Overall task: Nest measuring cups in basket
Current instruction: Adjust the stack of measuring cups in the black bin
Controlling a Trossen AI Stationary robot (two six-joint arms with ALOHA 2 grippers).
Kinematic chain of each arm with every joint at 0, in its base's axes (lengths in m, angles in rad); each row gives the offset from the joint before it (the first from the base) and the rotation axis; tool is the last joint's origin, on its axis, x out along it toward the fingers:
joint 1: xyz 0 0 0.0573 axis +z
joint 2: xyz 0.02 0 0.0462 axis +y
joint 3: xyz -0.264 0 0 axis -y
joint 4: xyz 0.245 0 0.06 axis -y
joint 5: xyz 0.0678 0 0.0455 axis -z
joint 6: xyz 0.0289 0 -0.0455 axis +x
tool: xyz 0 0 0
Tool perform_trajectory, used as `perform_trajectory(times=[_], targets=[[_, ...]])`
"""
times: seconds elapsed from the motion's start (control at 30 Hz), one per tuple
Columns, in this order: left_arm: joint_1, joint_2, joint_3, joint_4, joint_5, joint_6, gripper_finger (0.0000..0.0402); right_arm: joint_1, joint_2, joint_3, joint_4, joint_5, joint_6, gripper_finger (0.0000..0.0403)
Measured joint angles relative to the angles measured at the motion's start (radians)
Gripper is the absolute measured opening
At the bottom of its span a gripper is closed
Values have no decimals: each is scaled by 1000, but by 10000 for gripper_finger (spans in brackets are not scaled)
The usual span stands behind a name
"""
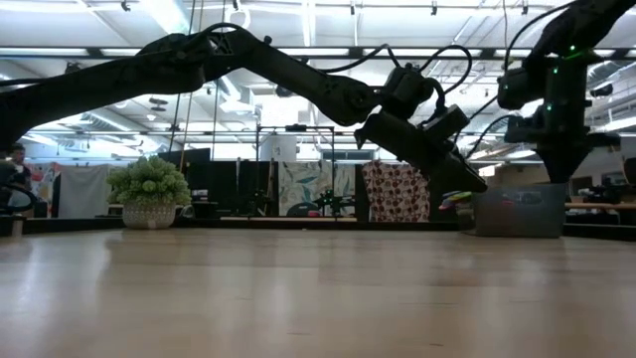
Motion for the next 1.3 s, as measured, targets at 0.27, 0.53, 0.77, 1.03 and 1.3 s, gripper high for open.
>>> perform_trajectory(times=[0.27,0.53,0.77,1.03,1.3], targets=[[0,0,0,0,0,0,150,10,66,-5,63,87,-26,9],[0,-2,0,-1,0,0,150,10,183,-4,107,52,-37,9],[3,-2,0,-46,1,-1,150,10,194,-4,106,55,-34,9],[26,-4,0,-70,16,-26,150,10,194,-4,106,55,-34,9],[34,-6,3,-116,69,-78,110,10,194,-4,104,52,-36,9]])
